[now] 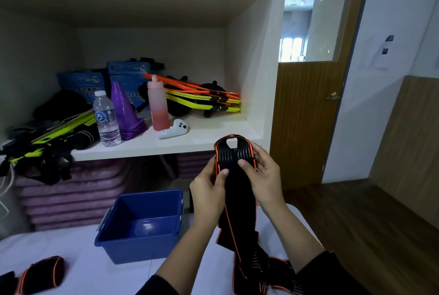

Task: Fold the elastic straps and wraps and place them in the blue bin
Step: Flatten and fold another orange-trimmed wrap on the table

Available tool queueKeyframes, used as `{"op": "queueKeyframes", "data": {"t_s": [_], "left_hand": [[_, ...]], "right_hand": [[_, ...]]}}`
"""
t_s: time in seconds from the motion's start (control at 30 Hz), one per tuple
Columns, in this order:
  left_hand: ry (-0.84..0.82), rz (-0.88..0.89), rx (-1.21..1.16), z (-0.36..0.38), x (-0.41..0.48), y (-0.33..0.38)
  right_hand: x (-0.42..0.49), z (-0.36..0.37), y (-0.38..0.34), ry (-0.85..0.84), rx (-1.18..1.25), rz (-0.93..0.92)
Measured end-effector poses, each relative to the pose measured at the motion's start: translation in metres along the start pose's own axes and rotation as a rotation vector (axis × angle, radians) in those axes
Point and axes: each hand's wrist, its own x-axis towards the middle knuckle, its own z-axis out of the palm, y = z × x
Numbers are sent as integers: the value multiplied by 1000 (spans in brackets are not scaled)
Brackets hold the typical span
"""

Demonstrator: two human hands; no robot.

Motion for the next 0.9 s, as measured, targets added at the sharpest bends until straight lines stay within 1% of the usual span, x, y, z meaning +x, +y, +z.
{"op": "queueKeyframes", "data": {"t_s": [0.13, 0.23, 0.37, 0.43, 0.5, 0.57, 0.7, 0.77, 0.9], "left_hand": [[47, 55, 26, 5, -5, -2], [94, 19, -7, 3, -6, -3], [159, -27, 10, -7, -1, -7], [165, -38, 8, -12, 1, -8], [151, -44, -1, -17, 2, -8], [103, -42, -9, -24, 3, -7], [-87, 11, 1, -47, 6, -9], [-94, 4, -1, -59, 7, -11], [-20, -75, -89, -80, 5, -15]], "right_hand": [[-2, 5, 5, 1, -70, -24], [-3, 8, 5, -1, -70, -12], [-13, 12, 2, -50, -34, 13], [-19, 14, 2, -24, -27, 23], [-21, 19, 1, 35, -40, 26], [-21, 26, -1, 90, -59, 24], [-23, 44, -9, 146, -80, 15], [-28, 54, -12, 130, -102, 13], [-50, 71, -10, 90, -134, 40]]}}
